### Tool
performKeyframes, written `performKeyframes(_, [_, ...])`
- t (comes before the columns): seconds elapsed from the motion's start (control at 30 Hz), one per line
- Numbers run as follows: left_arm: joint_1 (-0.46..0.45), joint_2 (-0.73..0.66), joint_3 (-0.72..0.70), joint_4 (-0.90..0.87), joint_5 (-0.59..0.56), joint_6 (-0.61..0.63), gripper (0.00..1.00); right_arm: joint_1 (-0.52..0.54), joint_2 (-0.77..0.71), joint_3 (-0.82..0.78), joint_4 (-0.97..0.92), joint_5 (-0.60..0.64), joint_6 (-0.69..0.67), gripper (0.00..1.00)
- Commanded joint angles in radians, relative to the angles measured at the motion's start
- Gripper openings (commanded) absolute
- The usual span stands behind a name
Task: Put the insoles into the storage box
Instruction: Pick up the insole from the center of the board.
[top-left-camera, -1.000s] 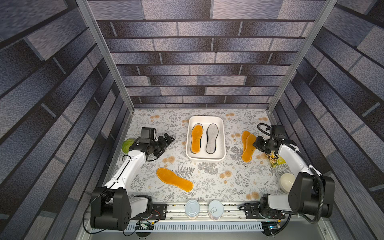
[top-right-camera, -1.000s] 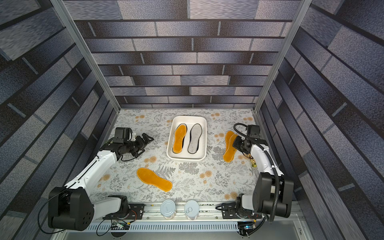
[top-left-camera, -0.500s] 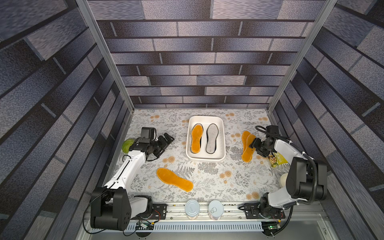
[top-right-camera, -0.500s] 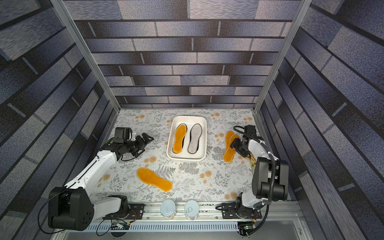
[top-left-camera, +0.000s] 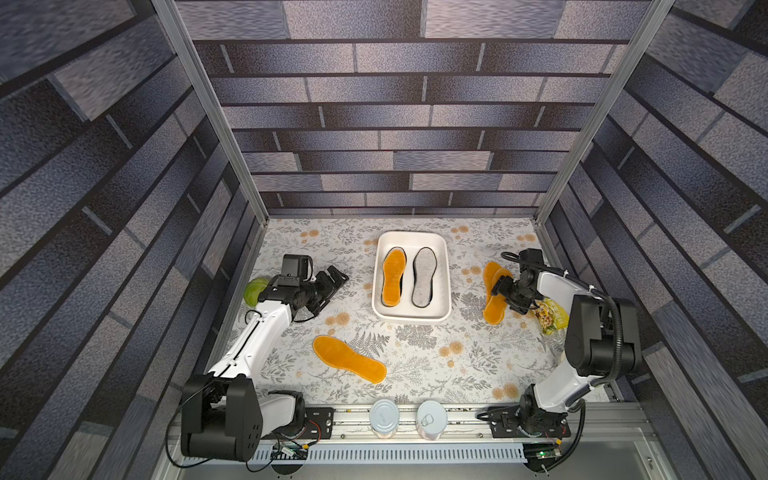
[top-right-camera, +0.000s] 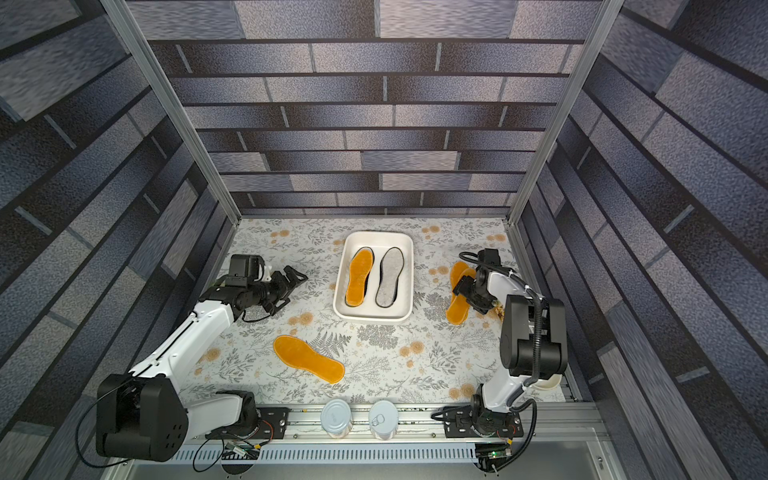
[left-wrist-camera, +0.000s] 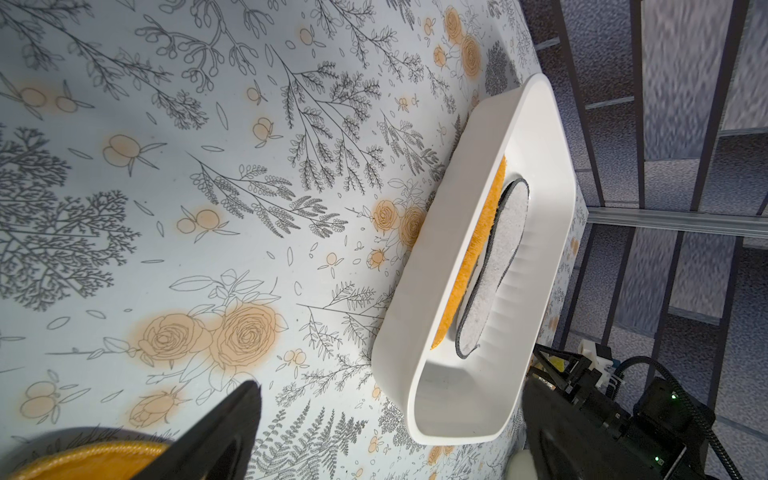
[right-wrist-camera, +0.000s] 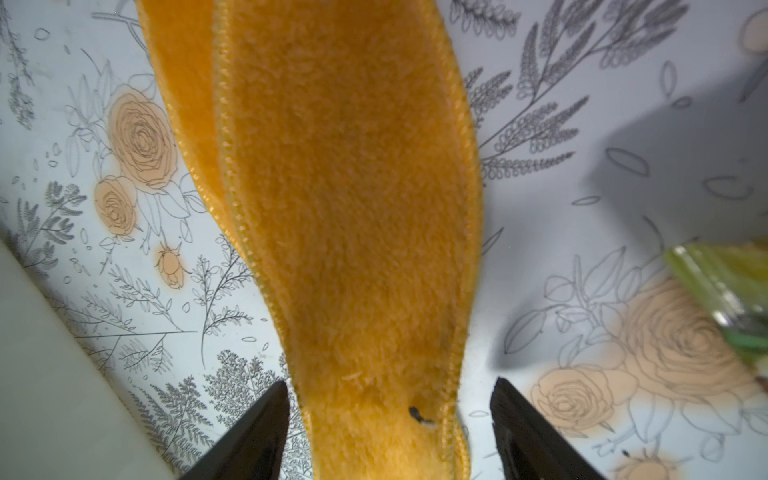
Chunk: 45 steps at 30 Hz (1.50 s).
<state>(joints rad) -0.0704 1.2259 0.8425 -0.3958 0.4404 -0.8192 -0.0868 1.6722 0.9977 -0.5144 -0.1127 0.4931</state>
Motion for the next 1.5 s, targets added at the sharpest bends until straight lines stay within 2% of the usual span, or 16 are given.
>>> performKeyframes(0.0, [-0.003,0.005,0.013,0.001,-0.006,0.003,1.0,0.009,0.029,0.022,0.007,0.001,0.012,0.79])
performKeyframes(0.23, [-0.003,0.002,0.01,0.0,-0.008,0.003,1.0,0.015,0.064,0.037,0.008,0.008,0.012,0.78])
performKeyframes(0.6, [-0.002,0.0,0.009,-0.002,-0.009,0.003,1.0,0.016,0.055,0.038,0.009,0.014,0.001,0.46])
performKeyframes(1.03, [0.001,0.0,0.007,-0.002,-0.008,0.007,1.0,0.016,0.009,0.029,0.011,0.013,-0.011,0.28])
performKeyframes(1.47, [0.004,-0.003,0.007,-0.005,-0.008,0.008,1.0,0.017,0.022,0.019,0.021,0.007,-0.018,0.19])
